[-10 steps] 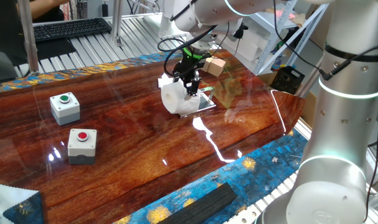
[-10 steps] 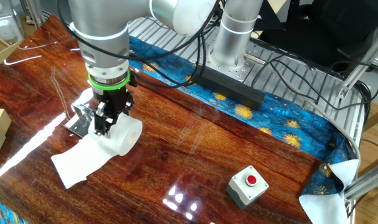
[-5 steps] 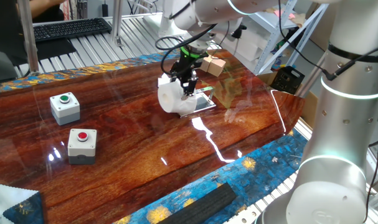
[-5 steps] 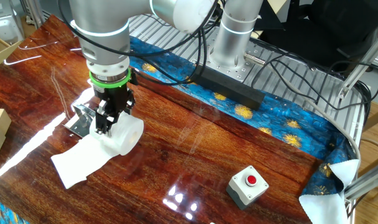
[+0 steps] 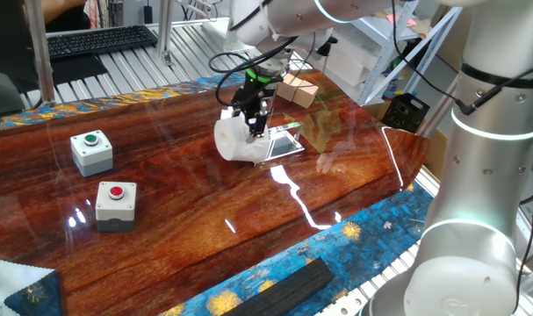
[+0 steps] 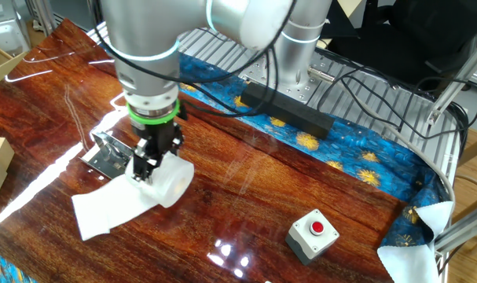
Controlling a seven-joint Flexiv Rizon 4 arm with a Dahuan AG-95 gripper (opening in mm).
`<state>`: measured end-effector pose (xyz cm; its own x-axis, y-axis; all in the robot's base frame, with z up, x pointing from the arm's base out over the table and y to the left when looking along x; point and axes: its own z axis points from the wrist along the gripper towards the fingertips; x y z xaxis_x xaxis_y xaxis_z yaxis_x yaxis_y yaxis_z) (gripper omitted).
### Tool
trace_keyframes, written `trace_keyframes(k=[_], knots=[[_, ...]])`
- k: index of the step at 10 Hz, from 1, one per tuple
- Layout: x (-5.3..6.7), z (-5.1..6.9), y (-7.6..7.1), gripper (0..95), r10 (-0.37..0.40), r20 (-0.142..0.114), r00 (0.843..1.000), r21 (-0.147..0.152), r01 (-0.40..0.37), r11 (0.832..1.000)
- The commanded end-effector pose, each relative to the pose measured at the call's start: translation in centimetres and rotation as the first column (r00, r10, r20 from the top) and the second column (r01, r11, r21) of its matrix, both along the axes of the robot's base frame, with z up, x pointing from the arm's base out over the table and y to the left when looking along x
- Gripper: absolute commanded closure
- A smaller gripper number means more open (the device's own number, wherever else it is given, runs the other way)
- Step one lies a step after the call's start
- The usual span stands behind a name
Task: Take the roll of paper down from the shelf
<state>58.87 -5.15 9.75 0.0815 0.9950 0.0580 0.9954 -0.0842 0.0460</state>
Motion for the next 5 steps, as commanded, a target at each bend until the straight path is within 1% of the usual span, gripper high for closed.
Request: trace_keyframes(k=[1, 3, 4, 5], knots=[[-0.6, 0.0, 1.2, 95.0, 0.030, 0.003, 1.000, 0.011, -0.030, 0.999], [-1.4, -0.3, 2.8, 95.0, 0.034, 0.007, 0.999, 0.012, -0.034, 0.999], [-1.5, -0.5, 3.0, 95.0, 0.018, 0.011, 1.000, 0.013, -0.018, 1.000], [-1.5, -0.9, 2.9, 95.0, 0.035, 0.013, 0.999, 0.030, -0.035, 0.999]])
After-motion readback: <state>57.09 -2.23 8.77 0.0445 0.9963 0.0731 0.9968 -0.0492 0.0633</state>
